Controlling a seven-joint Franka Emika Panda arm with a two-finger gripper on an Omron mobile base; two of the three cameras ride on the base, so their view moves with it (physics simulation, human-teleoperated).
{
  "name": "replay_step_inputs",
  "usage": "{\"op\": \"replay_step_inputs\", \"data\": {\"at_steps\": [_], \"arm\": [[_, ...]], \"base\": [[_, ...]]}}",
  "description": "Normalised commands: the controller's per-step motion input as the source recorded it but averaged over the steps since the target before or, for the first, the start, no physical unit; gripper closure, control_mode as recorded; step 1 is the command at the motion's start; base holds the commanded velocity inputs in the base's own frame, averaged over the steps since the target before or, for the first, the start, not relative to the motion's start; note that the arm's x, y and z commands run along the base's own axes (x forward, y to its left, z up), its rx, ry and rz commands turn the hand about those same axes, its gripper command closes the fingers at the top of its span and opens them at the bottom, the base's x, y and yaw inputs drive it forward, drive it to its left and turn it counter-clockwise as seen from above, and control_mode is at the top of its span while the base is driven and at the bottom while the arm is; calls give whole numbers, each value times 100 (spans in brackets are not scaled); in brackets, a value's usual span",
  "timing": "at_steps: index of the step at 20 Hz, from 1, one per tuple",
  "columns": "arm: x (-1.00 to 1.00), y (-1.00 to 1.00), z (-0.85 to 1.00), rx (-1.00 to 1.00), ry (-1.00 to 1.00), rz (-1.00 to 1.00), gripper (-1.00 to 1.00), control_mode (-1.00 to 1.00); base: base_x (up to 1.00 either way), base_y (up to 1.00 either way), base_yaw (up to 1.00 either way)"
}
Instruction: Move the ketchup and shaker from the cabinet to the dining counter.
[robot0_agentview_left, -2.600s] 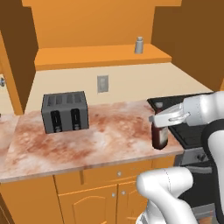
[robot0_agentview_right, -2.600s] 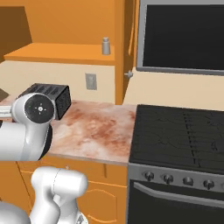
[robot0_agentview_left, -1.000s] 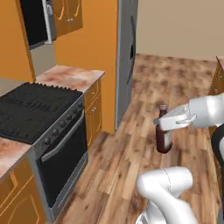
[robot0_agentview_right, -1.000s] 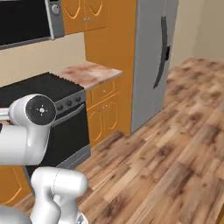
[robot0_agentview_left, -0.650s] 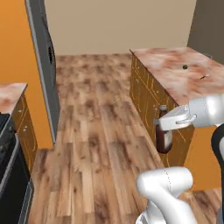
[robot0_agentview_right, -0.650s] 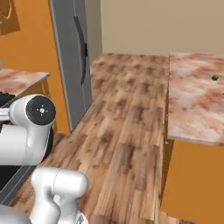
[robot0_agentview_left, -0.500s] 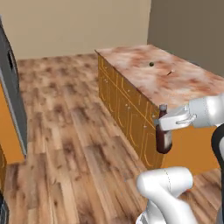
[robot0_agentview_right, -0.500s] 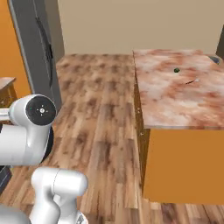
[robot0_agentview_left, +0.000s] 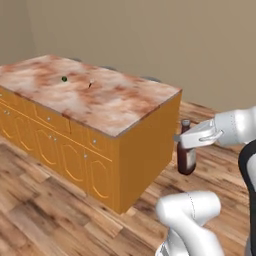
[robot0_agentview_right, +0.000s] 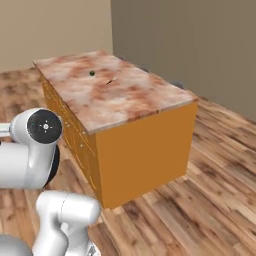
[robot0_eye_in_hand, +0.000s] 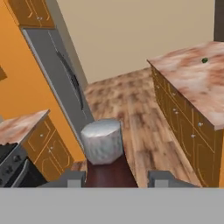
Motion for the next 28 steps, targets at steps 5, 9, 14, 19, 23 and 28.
{"op": "replay_step_inputs", "data": {"at_steps": [5,9,14,19,23,28], "arm": [[0,0,0,0,0,0,100,100],[0,0,0,0,0,0,100,100],[0,0,0,0,0,0,100,100],[0,0,0,0,0,0,100,100],[0,0,0,0,0,0,100,100],[0,0,0,0,0,0,100,100]], "base": [[60,-22,11],[64,-43,19],[62,-47,15],[64,-52,11],[65,-51,12],[66,-49,14]]}}
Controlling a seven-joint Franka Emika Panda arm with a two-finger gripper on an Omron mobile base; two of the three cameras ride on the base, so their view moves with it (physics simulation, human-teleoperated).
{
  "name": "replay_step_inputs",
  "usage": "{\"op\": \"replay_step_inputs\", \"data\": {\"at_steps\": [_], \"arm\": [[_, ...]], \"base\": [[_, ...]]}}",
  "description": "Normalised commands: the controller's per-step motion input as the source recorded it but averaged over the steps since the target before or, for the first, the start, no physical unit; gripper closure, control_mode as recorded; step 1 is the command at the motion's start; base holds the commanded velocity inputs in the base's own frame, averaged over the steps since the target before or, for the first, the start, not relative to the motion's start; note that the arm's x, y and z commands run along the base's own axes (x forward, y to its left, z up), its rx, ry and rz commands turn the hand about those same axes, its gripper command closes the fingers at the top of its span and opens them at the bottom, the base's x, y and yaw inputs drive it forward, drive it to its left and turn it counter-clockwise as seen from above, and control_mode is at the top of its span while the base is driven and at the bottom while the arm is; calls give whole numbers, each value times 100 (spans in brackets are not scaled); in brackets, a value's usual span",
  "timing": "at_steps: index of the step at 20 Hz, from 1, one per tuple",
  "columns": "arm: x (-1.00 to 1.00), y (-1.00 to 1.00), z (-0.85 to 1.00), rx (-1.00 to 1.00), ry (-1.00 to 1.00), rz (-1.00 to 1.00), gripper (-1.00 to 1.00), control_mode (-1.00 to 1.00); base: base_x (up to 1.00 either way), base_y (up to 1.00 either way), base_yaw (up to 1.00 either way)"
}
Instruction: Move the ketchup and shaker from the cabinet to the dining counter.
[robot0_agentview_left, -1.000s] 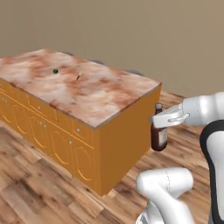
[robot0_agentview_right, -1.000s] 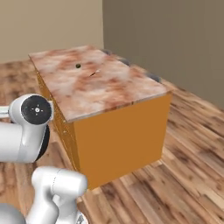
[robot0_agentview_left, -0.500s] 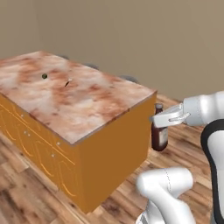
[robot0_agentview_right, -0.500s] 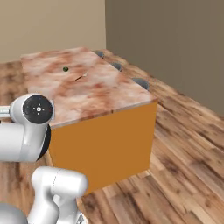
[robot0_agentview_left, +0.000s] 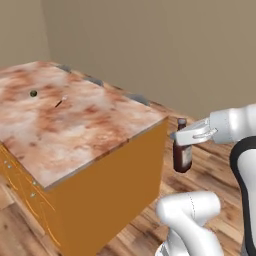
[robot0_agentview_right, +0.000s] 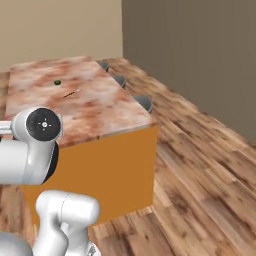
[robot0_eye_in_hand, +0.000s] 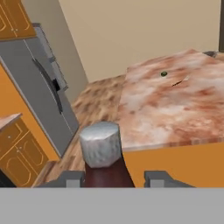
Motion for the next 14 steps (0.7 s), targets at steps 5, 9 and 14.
{"op": "replay_step_inputs", "data": {"at_steps": [5,9,14], "arm": [[0,0,0,0,0,0,100,100],[0,0,0,0,0,0,100,100],[0,0,0,0,0,0,100,100]], "base": [[69,-45,17],[76,-42,17],[85,-27,23]]}}
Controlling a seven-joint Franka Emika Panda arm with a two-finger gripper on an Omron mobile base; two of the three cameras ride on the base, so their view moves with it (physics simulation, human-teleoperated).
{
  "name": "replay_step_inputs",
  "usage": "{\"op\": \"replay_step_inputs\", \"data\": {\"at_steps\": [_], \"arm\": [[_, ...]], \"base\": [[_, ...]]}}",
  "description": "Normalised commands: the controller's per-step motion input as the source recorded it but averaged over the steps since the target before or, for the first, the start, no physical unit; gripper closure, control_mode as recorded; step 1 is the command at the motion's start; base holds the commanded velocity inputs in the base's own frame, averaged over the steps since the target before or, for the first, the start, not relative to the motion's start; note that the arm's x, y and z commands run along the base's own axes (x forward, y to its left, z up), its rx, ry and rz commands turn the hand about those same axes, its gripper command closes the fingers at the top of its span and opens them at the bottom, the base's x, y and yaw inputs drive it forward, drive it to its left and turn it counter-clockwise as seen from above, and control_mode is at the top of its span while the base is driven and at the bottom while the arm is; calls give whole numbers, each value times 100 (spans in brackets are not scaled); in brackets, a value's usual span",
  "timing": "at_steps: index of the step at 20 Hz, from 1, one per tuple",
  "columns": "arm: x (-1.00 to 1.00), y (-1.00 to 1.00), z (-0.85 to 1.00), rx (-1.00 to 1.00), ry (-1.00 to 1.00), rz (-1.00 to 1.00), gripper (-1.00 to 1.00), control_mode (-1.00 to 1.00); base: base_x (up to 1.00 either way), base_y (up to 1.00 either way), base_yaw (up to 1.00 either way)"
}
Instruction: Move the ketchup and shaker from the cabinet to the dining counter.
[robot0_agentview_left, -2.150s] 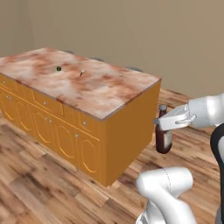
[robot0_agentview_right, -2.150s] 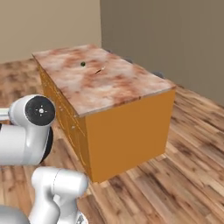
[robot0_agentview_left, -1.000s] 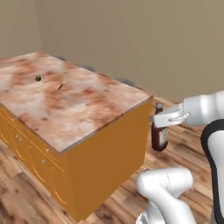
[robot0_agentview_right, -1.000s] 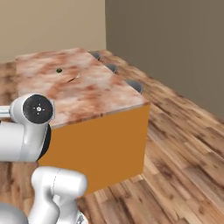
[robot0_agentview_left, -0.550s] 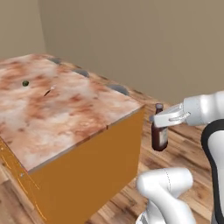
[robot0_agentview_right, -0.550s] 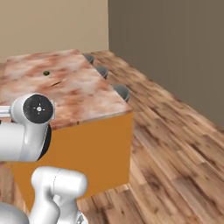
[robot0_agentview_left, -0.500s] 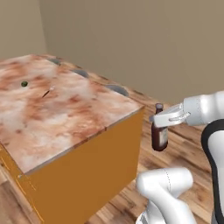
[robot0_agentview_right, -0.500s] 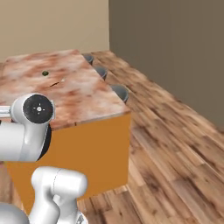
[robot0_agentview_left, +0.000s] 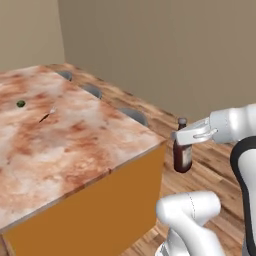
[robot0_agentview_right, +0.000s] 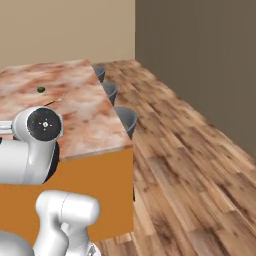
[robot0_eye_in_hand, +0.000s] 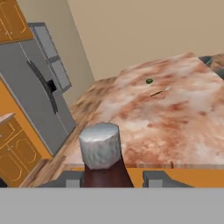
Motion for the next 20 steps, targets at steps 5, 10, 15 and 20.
{"op": "replay_step_inputs", "data": {"at_steps": [5,10,15,20], "arm": [[0,0,0,0,0,0,100,100],[0,0,0,0,0,0,100,100],[0,0,0,0,0,0,100,100],[0,0,0,0,0,0,100,100]], "base": [[84,-16,29],[83,-17,29],[70,-26,26],[42,-22,22]]}}
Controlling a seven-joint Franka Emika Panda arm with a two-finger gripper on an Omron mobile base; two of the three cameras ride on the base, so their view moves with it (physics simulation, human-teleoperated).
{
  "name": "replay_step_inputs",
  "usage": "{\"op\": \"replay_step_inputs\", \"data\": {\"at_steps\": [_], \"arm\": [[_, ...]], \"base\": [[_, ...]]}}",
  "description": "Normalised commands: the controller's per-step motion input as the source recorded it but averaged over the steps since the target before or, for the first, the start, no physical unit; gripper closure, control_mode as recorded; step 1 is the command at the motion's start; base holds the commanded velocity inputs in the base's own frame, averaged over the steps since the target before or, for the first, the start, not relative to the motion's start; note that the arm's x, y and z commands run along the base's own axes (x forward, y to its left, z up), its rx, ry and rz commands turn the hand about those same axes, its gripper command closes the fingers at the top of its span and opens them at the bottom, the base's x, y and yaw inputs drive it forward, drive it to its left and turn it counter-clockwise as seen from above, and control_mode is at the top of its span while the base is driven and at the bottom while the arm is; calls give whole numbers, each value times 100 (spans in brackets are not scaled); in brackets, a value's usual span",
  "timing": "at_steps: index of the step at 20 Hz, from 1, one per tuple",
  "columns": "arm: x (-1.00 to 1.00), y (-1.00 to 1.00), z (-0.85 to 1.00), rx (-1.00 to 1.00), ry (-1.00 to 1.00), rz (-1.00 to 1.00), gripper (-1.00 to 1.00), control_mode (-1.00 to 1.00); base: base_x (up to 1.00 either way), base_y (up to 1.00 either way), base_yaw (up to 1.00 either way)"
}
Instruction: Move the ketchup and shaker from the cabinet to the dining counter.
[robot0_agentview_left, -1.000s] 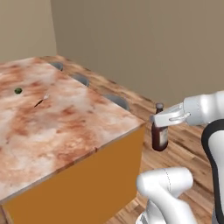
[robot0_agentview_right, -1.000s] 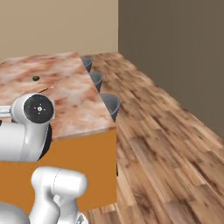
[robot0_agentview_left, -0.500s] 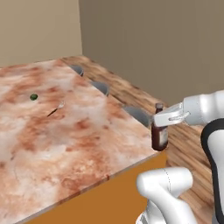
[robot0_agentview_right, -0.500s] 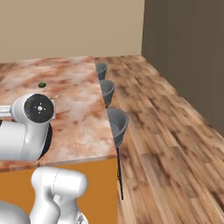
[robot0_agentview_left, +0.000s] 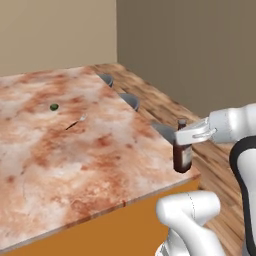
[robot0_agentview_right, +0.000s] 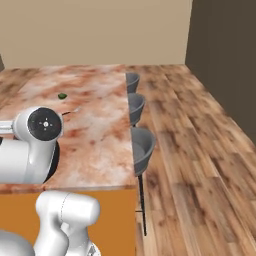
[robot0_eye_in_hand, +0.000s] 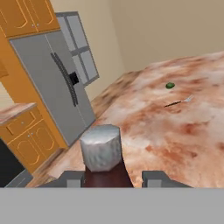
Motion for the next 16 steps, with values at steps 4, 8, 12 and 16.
{"op": "replay_step_inputs", "data": {"at_steps": [4,8,12,16], "arm": [[0,0,0,0,0,0,100,100],[0,0,0,0,0,0,100,100],[0,0,0,0,0,0,100,100],[0,0,0,0,0,0,100,100]], "base": [[45,-20,25],[51,-19,24],[20,-13,16],[0,0,0]]}}
